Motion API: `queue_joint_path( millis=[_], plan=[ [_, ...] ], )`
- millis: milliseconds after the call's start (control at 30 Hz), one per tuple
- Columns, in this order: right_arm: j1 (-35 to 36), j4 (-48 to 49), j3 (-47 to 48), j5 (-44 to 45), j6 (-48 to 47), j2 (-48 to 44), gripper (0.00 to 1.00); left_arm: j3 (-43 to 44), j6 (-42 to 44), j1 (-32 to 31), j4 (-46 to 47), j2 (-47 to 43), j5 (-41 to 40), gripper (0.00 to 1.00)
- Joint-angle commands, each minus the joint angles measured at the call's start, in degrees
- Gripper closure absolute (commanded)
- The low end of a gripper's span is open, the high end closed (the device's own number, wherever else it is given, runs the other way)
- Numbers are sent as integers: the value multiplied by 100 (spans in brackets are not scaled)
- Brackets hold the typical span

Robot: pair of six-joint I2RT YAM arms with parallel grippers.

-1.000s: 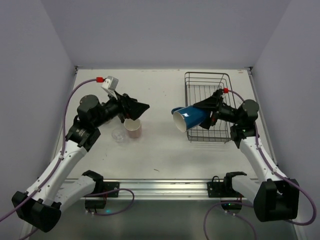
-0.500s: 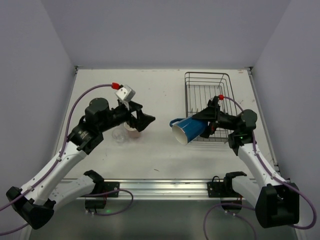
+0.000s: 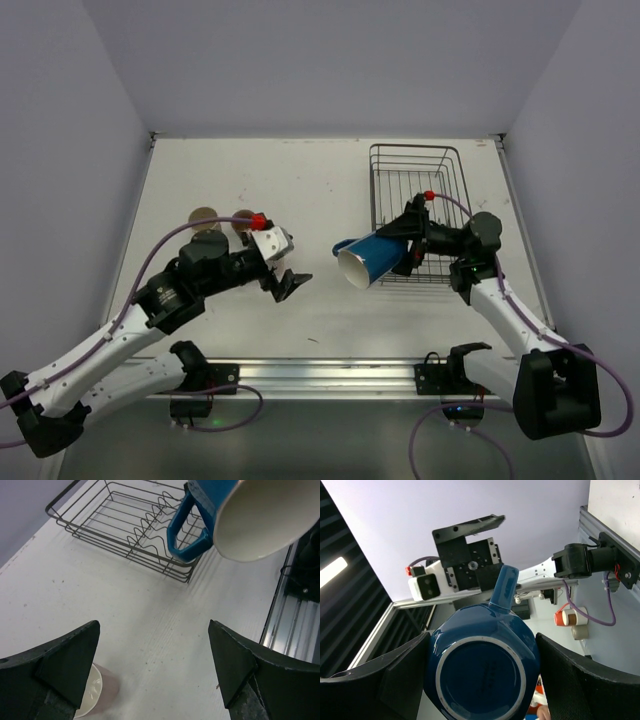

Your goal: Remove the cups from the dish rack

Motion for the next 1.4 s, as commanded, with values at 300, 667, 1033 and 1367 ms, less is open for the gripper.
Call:
queue_joint_path(
  millis=[300,667,1033,1367],
  plan=[
    [171,393,255,-13,1540,-6,100,-698,2645,-1400,1426,9,-2126,9],
    [215,454,378,-4,1592,-6,100,-1260,3938,-2042,3465,571,-3181,17],
    [241,524,255,22,1671,-129,100,-1717,4124,-2315,4301,116,-2683,32],
    [346,683,369,57,1830,-103,100,-1630,4202,-2315,4345,352,-1988,29]
  ],
)
